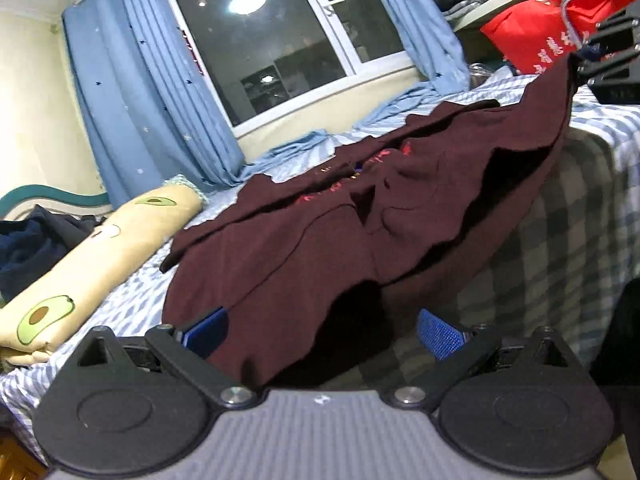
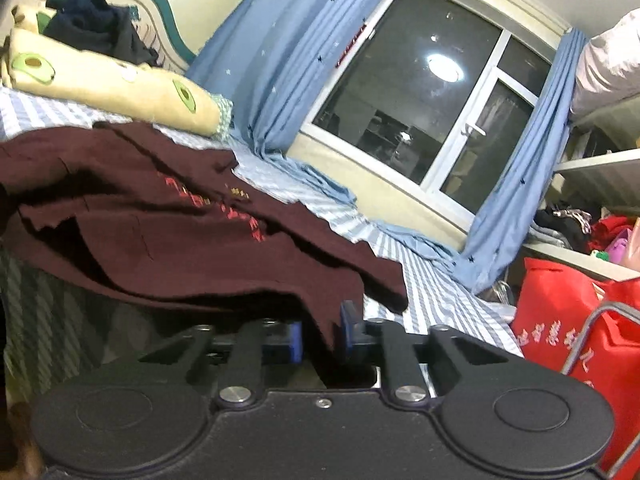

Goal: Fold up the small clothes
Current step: 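Grasp the hem with the left tool while the right tool holds it raised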

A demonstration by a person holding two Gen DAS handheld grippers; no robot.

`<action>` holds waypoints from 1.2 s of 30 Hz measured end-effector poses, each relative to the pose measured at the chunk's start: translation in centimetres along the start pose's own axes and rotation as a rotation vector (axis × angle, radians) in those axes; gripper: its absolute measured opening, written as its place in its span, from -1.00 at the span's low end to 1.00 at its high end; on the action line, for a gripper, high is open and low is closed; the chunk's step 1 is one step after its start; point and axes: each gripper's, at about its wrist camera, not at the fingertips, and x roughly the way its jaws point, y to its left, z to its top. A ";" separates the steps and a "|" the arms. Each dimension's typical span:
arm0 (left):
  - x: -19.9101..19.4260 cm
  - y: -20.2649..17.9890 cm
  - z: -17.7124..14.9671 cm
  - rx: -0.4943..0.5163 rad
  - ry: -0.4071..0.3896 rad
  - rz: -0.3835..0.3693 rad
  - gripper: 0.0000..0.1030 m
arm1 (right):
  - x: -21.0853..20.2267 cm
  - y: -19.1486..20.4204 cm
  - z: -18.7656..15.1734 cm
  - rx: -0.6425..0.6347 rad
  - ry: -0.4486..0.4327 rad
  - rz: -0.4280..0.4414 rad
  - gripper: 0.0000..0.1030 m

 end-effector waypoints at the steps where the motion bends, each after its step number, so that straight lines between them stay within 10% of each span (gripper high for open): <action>1: 0.2 -0.1 0.0 -0.008 0.001 -0.003 0.99 | 0.0 0.0 0.2 0.006 -0.008 0.002 -0.69; 19: 1.7 4.3 0.6 -0.147 0.105 0.127 1.00 | -0.8 -2.0 3.3 0.042 -0.091 -0.006 -0.84; 36: -0.9 2.8 1.7 0.183 -0.055 0.177 0.78 | -0.3 -0.2 -1.4 0.108 0.073 -0.014 -0.83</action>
